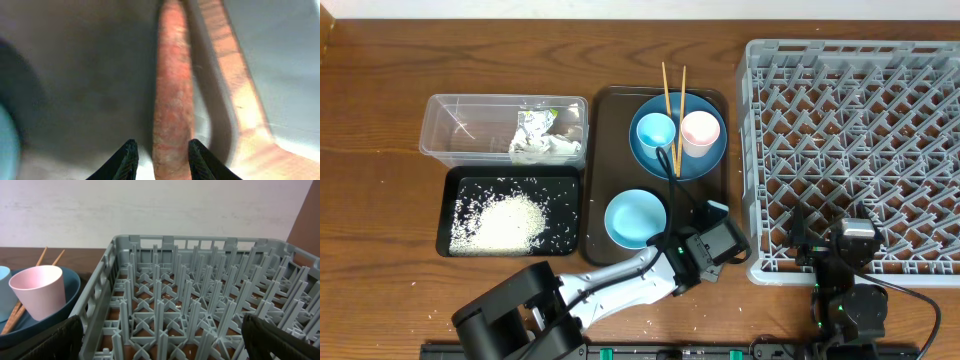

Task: Sort waste into correct bins and load items into the dishwasher rack
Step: 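Close the left gripper on the carrot and lift it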

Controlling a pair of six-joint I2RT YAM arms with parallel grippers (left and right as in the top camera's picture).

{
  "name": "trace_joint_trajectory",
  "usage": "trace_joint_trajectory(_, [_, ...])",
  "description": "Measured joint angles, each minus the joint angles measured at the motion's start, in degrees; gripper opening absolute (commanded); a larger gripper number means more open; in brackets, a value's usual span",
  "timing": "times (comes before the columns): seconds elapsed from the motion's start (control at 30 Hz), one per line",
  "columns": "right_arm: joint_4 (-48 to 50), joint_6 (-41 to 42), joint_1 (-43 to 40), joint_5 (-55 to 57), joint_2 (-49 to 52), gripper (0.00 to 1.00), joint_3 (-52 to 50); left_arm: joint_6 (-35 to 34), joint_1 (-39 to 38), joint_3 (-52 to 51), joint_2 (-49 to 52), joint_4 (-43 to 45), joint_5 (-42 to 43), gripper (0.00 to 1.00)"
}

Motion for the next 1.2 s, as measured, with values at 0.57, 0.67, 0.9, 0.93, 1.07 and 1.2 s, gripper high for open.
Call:
trace_joint_trajectory(0.57, [0.0,0.0,0.0,0.0,0.0,0.99,0.0,5.57,-0.09,0.0,-0.02,4.42,-8.28,0.38])
trace_joint_trajectory(0.67, [0.0,0.0,0.0,0.0,0.0,0.99,0.0,3.89,-0.09,0.0,-0.02,5.92,-7.82,0.38])
trace_joint_trajectory(0.9, [0.0,0.0,0.0,0.0,0.0,0.99,0.0,-1.68,-0.09,0.0,0.04,6.54,-7.41,0.44])
trace_joint_trajectory(0.93, [0.0,0.0,0.0,0.0,0.0,0.99,0.0,-2.19,-0.09,0.0,0.15,6.8,-7.43,0.45])
trace_joint_trajectory(1.07, [0.0,0.0,0.0,0.0,0.0,0.99,0.0,-3.21,-0.09,0.0,1.6,7.45,-7.43,0.45])
trace_joint_trajectory(1.2, [0.02,0.0,0.0,0.0,0.0,0.99,0.0,-3.26,-0.09,0.0,3.76,7.54,-7.41,0.45])
